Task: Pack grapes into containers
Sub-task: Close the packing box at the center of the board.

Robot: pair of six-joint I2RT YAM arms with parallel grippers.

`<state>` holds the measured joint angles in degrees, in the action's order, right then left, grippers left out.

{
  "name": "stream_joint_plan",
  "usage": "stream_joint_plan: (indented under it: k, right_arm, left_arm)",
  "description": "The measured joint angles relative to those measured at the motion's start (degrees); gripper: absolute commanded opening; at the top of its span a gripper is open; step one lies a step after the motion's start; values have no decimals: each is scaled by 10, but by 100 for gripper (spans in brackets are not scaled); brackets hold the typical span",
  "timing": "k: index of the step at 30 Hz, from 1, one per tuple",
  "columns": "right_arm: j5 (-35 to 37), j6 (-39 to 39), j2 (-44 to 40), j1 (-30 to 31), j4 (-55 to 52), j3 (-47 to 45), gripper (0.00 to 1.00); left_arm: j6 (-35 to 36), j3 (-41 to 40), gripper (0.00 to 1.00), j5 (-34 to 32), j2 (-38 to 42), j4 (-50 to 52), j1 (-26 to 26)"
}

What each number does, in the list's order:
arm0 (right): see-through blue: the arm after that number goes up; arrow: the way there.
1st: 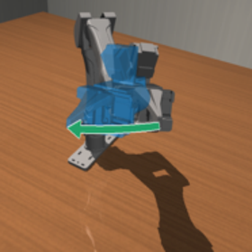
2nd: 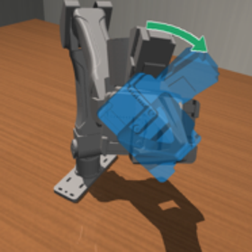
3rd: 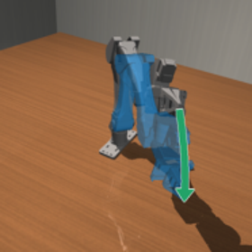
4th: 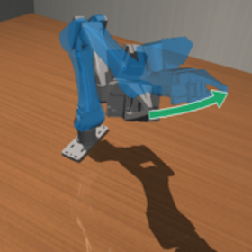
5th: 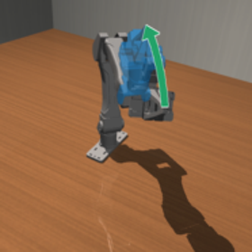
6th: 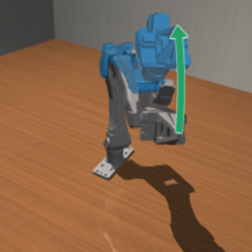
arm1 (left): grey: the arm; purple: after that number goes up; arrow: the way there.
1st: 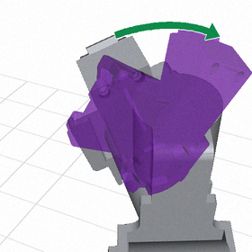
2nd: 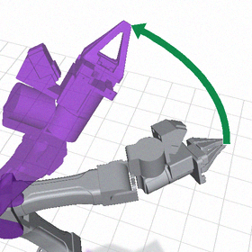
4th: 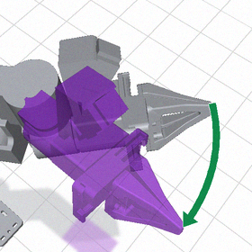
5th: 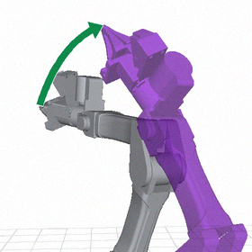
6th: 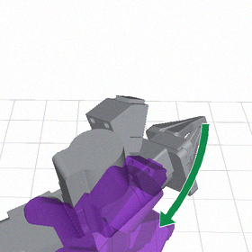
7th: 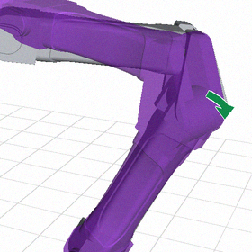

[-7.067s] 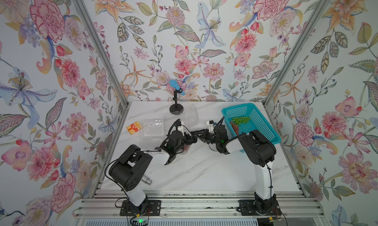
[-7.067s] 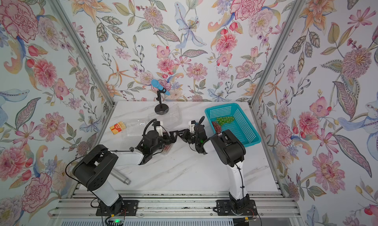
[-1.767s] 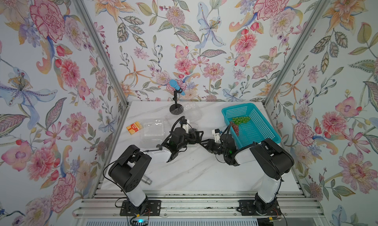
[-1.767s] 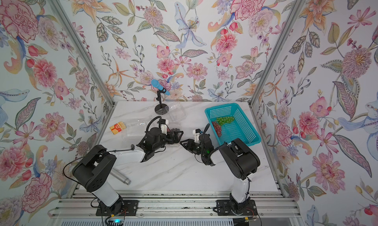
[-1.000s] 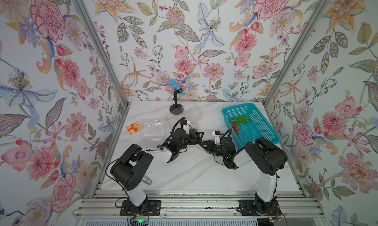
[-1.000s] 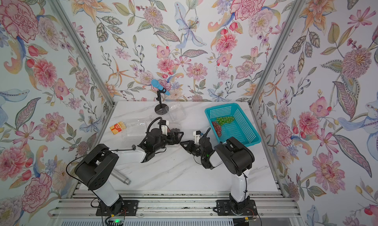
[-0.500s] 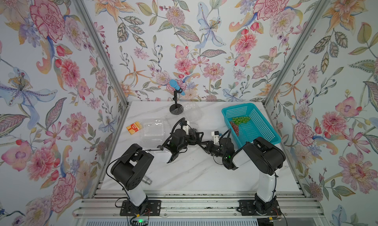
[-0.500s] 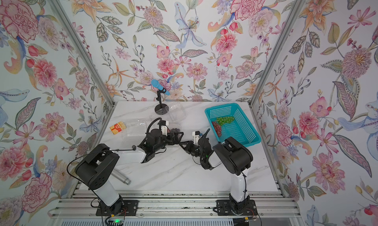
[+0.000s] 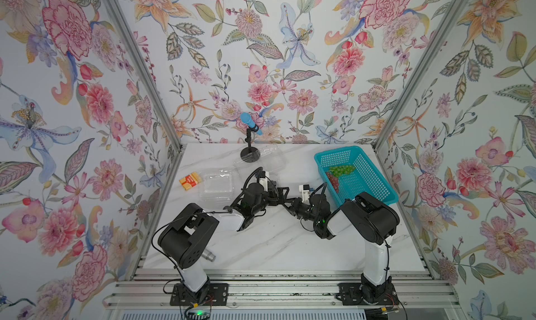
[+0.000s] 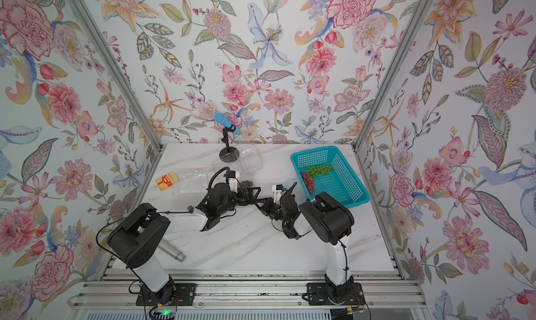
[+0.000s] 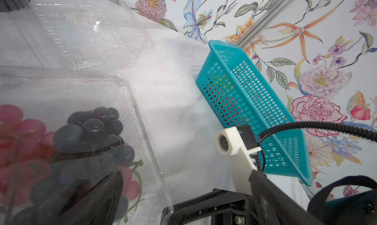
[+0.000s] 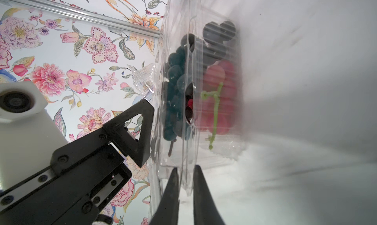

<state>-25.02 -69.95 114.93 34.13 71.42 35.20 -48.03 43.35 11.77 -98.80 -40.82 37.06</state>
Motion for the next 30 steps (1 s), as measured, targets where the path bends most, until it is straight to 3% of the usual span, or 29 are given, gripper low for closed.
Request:
stream_joint_plan:
  k: [20,25,28,30]
  right_arm:
    - [5,-11,14,3,18,3,9]
    - [5,-7,14,3,15,4,15]
    - [8,7,1,3,-10,4,24]
    - [12,21,-15,3,-39,3,37]
  left_arm:
    - [0,-9,100,-2,-2,-17,0]
    - [7,-8,100,-2,-2,-14,0]
    - [22,-2,100,-4,5,9,0]
    - [33,5,100,-6,14,30,-4]
